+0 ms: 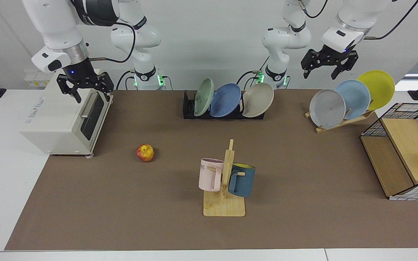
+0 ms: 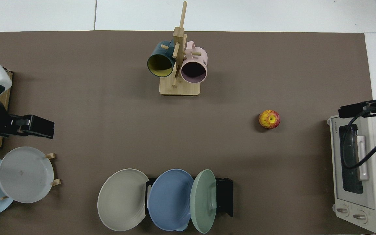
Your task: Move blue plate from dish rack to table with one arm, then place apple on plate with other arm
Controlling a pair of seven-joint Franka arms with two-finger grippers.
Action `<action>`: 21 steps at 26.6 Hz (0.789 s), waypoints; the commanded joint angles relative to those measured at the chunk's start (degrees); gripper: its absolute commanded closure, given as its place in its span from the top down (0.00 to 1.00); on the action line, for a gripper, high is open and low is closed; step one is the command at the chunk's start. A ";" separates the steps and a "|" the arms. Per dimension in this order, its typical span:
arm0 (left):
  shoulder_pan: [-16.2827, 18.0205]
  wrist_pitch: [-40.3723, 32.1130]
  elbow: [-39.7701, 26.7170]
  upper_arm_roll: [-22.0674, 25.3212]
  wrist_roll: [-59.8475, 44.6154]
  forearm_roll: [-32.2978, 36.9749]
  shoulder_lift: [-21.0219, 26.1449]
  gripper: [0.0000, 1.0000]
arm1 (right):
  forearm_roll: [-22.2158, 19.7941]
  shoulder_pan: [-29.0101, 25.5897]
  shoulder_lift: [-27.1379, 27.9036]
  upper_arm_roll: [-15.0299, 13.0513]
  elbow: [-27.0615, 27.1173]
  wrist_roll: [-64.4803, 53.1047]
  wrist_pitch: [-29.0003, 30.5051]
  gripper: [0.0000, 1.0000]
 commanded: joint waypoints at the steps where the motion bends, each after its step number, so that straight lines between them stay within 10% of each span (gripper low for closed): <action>1: 0.32 0.60 -1.55 0.07 -0.69 0.77 -1.20 1.00 | -0.28 -0.59 -0.43 0.38 -0.81 1.57 1.10 1.00; 21: -0.91 5.77 -11.38 -0.63 -0.43 -0.19 -7.17 1.00 | -0.28 -0.33 -0.52 0.46 -0.81 1.31 1.01 1.00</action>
